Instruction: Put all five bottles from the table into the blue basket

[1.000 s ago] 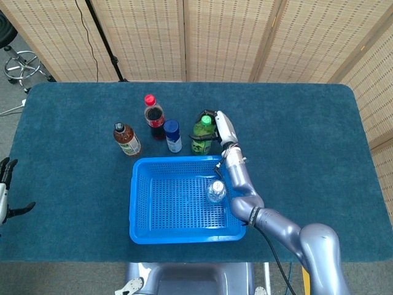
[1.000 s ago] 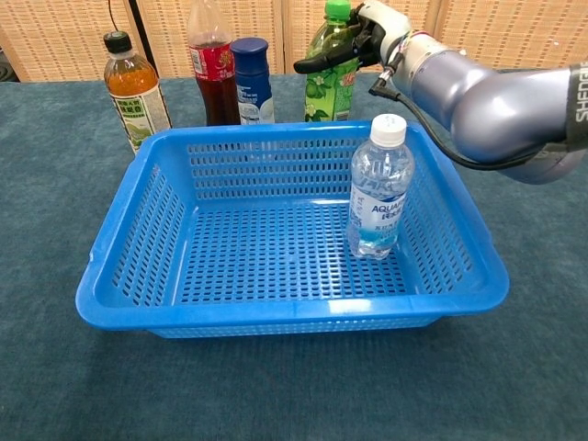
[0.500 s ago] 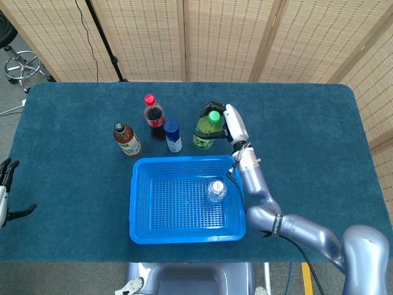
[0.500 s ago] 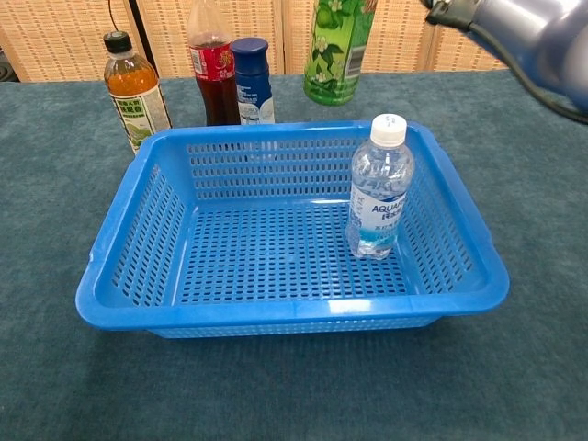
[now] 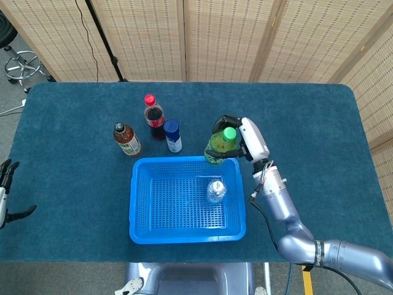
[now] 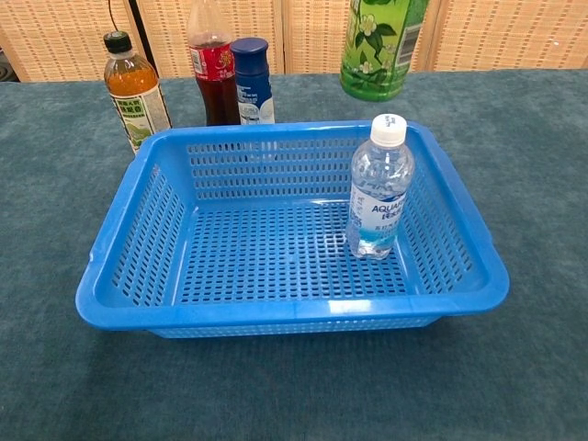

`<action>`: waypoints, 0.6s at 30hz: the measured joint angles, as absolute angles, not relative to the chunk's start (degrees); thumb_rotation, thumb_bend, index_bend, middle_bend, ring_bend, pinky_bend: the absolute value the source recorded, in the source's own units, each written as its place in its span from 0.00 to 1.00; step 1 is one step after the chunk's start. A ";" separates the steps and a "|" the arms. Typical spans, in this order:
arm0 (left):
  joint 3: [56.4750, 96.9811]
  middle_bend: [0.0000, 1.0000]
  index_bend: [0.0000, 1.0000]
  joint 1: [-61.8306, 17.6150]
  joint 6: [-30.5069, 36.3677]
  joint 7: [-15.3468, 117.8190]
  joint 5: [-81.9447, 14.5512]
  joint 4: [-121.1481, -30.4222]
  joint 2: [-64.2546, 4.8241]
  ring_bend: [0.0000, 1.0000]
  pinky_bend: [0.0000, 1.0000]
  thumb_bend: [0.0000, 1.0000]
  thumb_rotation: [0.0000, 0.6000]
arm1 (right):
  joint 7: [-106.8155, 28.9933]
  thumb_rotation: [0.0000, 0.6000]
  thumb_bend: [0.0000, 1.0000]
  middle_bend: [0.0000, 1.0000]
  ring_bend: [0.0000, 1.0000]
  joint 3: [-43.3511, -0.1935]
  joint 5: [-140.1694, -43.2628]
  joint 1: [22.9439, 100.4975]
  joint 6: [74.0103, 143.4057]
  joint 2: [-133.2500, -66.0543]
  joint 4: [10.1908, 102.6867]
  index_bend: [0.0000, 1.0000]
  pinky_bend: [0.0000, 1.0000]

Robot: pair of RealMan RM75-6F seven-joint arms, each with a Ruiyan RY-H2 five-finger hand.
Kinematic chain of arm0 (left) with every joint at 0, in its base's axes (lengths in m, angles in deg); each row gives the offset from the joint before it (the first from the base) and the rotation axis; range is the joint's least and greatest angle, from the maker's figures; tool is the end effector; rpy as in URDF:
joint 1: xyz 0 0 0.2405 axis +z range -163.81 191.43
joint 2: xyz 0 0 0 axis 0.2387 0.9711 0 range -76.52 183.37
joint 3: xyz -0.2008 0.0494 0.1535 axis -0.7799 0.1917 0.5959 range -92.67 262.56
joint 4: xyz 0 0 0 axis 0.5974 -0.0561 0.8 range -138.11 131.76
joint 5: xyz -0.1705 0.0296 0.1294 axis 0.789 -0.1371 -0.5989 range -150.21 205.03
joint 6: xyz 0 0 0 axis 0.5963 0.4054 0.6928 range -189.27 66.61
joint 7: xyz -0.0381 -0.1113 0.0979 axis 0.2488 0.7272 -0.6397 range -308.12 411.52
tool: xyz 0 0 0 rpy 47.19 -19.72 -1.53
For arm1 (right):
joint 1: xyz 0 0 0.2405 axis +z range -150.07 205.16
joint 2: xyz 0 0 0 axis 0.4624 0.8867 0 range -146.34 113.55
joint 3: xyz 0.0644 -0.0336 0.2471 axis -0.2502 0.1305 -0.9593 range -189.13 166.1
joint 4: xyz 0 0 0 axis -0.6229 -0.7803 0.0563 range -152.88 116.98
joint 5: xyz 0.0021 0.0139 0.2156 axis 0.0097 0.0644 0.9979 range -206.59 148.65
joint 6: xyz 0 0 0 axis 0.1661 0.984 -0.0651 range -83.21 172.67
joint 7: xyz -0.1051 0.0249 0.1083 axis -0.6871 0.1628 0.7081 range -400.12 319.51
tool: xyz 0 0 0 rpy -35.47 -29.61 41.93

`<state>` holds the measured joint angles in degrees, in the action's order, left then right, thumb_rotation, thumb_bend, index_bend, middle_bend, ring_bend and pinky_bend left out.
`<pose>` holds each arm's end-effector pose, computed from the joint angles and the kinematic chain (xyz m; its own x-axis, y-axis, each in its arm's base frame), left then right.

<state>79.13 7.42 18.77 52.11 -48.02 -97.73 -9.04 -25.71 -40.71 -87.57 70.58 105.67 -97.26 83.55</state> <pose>-0.3294 0.2079 0.1655 0.3488 0.0259 0.9368 0.9265 0.1408 -0.3489 -0.0498 -0.3819 0.0807 -0.4416 -0.2429 0.8637 -0.8192 -0.2834 -0.4986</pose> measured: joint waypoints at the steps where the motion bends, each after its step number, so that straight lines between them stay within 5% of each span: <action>1: 79.11 0.00 0.00 7.41 18.68 52.20 -47.94 -97.66 -9.02 0.00 0.00 0.12 1.00 | -25.78 1.00 0.07 0.76 0.76 -40.32 -87.65 70.47 105.65 -97.28 83.50 0.65 0.89; 18: 78.91 0.00 0.00 7.45 18.34 53.17 -47.48 -97.11 -8.82 0.00 0.00 0.12 1.00 | -23.83 1.00 0.07 0.76 0.76 -35.60 -89.39 69.77 102.50 -99.08 81.06 0.65 0.89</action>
<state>78.91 7.45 18.34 53.17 -47.48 -97.11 -8.82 -23.83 -35.60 -89.39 69.77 102.50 -99.08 81.06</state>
